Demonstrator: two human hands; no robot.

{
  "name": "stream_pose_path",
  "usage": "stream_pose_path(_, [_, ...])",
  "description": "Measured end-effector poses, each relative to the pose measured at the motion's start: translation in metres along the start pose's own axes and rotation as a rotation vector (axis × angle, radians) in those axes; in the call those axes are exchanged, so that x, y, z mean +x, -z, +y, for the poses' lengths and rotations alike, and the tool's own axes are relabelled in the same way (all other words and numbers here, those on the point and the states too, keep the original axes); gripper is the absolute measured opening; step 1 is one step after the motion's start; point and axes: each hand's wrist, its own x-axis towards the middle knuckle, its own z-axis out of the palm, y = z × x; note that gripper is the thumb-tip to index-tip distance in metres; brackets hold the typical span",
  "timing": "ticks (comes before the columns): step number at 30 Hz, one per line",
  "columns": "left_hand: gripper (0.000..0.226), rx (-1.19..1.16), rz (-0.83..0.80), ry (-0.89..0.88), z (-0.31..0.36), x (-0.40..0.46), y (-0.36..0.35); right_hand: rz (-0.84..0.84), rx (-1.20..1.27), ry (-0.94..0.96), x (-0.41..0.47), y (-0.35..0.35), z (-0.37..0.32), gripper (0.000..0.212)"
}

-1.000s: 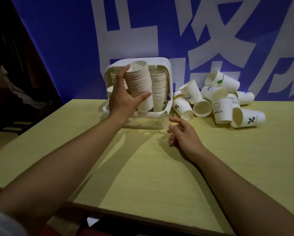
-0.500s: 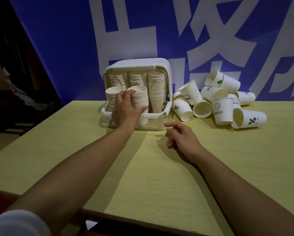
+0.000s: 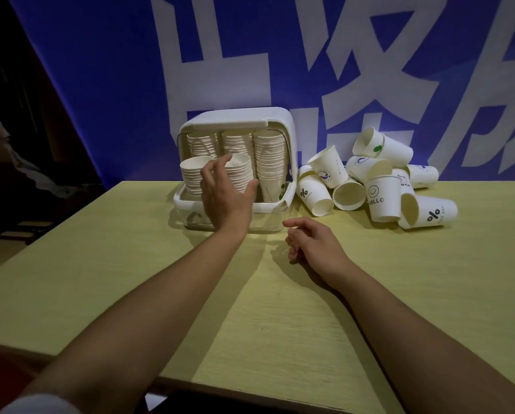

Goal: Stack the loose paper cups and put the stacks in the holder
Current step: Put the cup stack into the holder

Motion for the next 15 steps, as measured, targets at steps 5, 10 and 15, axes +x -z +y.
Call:
stream_pose_path(5, [0.043, -0.436, -0.058, -0.005, 0.066, -0.059, -0.020, 0.295, -0.252, 0.179, -0.003, 0.028, -0.030, 0.018])
stream_pose_path(10, [0.031, -0.731, -0.463, 0.211, 0.083, -0.102, -0.048, 0.632, -0.659, 0.246, -0.001, 0.100, -0.063, 0.014])
stream_pose_path(15, [0.022, -0.617, -0.823, 0.145, 0.059, -0.121, -0.056, 0.749, -1.146, 0.119, 0.006, 0.134, -0.056, 0.049])
